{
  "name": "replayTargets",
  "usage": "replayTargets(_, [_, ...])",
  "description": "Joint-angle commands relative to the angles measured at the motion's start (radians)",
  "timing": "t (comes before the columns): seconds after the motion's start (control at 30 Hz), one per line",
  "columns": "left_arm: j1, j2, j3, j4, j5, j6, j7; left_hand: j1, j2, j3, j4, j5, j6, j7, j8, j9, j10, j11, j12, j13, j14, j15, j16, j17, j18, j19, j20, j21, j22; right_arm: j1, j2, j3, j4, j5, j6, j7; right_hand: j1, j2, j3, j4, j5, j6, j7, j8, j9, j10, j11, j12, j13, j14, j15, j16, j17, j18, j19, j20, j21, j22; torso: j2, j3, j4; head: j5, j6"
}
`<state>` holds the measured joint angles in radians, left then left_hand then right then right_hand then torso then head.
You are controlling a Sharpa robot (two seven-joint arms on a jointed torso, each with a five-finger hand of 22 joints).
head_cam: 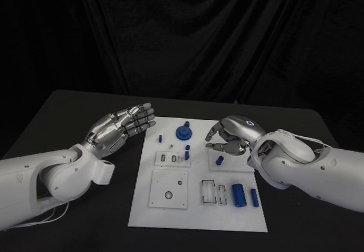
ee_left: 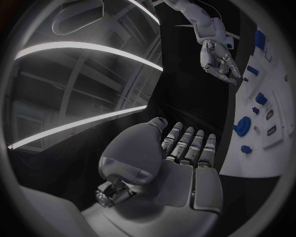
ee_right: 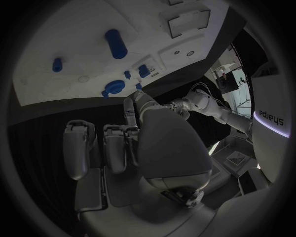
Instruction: Assemble the parts on the task board
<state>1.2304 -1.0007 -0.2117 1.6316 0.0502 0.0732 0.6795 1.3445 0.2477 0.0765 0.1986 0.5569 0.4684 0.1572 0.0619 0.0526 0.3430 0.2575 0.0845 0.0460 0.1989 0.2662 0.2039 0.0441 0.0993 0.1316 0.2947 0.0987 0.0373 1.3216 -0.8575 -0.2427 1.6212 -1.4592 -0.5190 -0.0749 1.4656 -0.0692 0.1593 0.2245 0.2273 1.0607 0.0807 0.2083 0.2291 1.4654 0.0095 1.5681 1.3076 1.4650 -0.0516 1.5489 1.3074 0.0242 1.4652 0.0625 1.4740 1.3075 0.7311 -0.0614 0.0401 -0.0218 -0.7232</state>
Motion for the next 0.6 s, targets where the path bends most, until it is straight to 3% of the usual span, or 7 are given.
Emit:
replayTargets(0.03, [0.01,0.013,0.001,-0.011,-0.01,-0.011,0.058,-0.001,-0.006,0.008,0.001,0.007,0.01,0.063,0.004,0.0,0.006,0.001,0.004,0.002,0.007,0.001,0.006,0.001,-0.004,0.005,0.0,0.004,0.001,-0.001,-0.001,-0.002,-0.018,0.063,0.021,0.011,0.011,0.006,0.007,-0.002,0.024,0.013,-0.005,0.003,0.003,0.105,-0.008,0.003,0.263,0.093,-0.01,-0.011,0.207,0.006,0.048,-0.01,-0.014,0.221,-0.026,0.0114,-0.0101,0.017,-0.005])
replayTargets(0.17, [0.02,0.037,0.001,-0.035,-0.01,-0.01,0.051,-0.003,-0.012,0.022,0.008,0.008,0.047,0.062,0.01,0.003,0.083,0.003,0.025,0.011,0.059,0.001,0.051,0.007,-0.005,0.032,-0.001,0.022,0.007,-0.003,-0.008,-0.004,-0.035,0.094,0.018,0.032,0.024,0.018,0.016,-0.011,0.085,0.015,-0.007,-0.002,0.006,0.105,-0.011,0.003,0.263,0.092,-0.013,-0.014,0.202,0.007,0.046,-0.015,-0.019,0.22,-0.046,0.0203,-0.0142,0.037,-0.027])
replayTargets(0.33, [0.025,0.07,0.001,-0.07,-0.012,-0.016,0.03,-0.002,-0.021,0.031,0.015,0.01,0.071,0.06,0.012,0.004,0.119,0.003,0.034,0.015,0.09,-0.001,0.076,0.009,-0.002,0.059,-0.002,0.039,0.013,-0.004,-0.018,-0.005,-0.054,0.116,-0.002,0.065,0.023,0.022,0.016,-0.011,0.097,0.019,-0.008,0.0,0.009,0.105,-0.012,0.003,0.263,0.092,-0.014,-0.013,0.203,0.007,0.046,-0.016,-0.019,0.22,-0.068,0.0291,-0.0204,0.055,-0.046])
replayTargets(0.43, [0.026,0.092,0.001,-0.099,-0.031,-0.027,0.01,0.019,-0.052,0.042,0.001,0.008,0.088,0.054,0.012,0.005,0.15,0.003,0.038,0.017,0.155,-0.001,0.125,0.016,-0.001,0.142,-0.003,0.093,0.032,-0.005,-0.025,-0.005,-0.06,0.121,-0.014,0.075,0.024,0.022,0.017,-0.011,0.101,0.02,-0.008,0.0,0.01,0.105,-0.012,0.003,0.263,0.092,-0.014,-0.014,0.202,0.007,0.046,-0.016,-0.018,0.22,-0.086,0.0377,-0.0267,0.061,-0.063])
replayTargets(0.5, [0.027,0.103,0.001,-0.12,-0.062,-0.038,-0.015,0.023,-0.061,0.046,0.005,0.008,0.098,0.049,0.012,0.005,0.225,0.014,0.059,0.027,0.2,-0.004,0.159,0.02,0.0,0.179,-0.004,0.116,0.04,-0.005,-0.024,-0.005,-0.065,0.122,-0.018,0.078,0.024,0.023,0.017,-0.012,0.109,0.018,-0.008,-0.001,0.01,0.105,-0.013,0.003,0.263,0.092,-0.015,-0.014,0.202,0.007,0.046,-0.017,-0.02,0.22,-0.099,0.0453,-0.0348,0.069,-0.074])
replayTargets(0.53, [0.027,0.108,0.001,-0.13,-0.081,-0.045,-0.038,0.022,-0.069,0.047,0.014,0.006,0.101,0.039,0.009,0.004,0.29,0.029,0.079,0.038,0.242,-0.004,0.193,0.024,0.0,0.213,-0.005,0.138,0.047,-0.005,-0.023,-0.005,-0.069,0.123,-0.019,0.078,0.024,0.023,0.017,-0.012,0.109,0.018,-0.008,-0.001,0.01,0.105,-0.013,0.003,0.263,0.092,-0.015,-0.015,0.201,0.007,0.046,-0.017,-0.019,0.22,-0.102,0.0471,-0.0367,0.071,-0.076])
replayTargets(0.6, [0.029,0.114,0.001,-0.143,-0.108,-0.049,-0.072,0.021,-0.074,0.047,0.023,0.003,0.109,0.04,0.009,0.005,0.318,0.032,0.089,0.043,0.256,-0.004,0.203,0.024,0.0,0.235,-0.006,0.152,0.051,-0.005,-0.02,-0.005,-0.075,0.124,-0.019,0.079,0.024,0.023,0.017,-0.012,0.11,0.018,-0.008,-0.001,0.011,0.105,-0.013,0.003,0.263,0.092,-0.015,-0.015,0.201,0.007,0.046,-0.017,-0.02,0.22,-0.104,0.048,-0.0375,0.071,-0.075])
